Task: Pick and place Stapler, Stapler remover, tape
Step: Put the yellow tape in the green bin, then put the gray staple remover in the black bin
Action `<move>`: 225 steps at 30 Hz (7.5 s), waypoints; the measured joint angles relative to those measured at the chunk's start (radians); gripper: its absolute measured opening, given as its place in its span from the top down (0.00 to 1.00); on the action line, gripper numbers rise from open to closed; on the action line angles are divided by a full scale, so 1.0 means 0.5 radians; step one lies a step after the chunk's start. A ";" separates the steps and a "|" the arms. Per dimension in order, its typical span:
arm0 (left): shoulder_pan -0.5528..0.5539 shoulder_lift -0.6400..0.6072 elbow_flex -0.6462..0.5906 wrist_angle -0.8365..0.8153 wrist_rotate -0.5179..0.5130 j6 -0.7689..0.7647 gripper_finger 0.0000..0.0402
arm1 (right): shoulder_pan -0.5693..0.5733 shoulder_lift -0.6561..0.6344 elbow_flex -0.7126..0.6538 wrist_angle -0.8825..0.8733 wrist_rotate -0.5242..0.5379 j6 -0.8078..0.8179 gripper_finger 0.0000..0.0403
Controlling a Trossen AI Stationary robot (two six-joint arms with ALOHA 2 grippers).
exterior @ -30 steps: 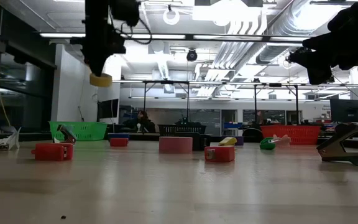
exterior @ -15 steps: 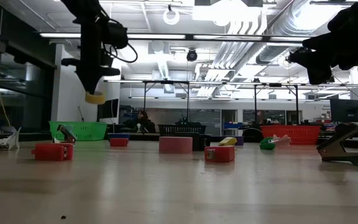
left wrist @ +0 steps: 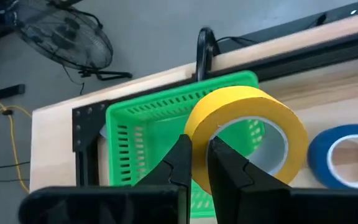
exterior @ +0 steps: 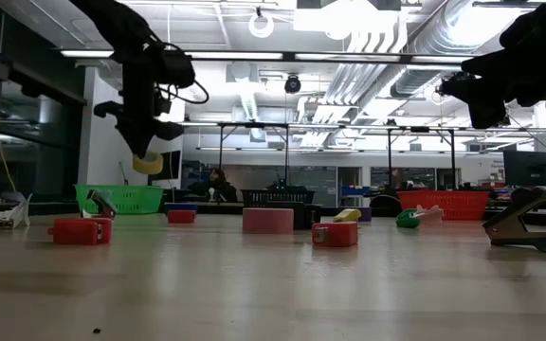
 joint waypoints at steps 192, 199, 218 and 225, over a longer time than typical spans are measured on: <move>-2.057 0.463 -0.472 -0.669 0.832 1.574 0.11 | 0.000 0.015 0.001 0.000 0.000 0.000 0.51; -2.057 0.463 -0.472 -0.666 0.771 1.658 0.11 | 0.000 0.015 0.000 0.000 -0.001 0.000 0.51; -2.057 0.461 -0.288 -0.812 0.695 1.461 0.11 | 0.001 0.014 0.001 0.000 -0.001 0.001 0.51; -2.156 0.461 -0.263 -0.831 0.783 1.531 0.11 | 0.000 0.014 0.000 0.000 0.000 0.000 0.51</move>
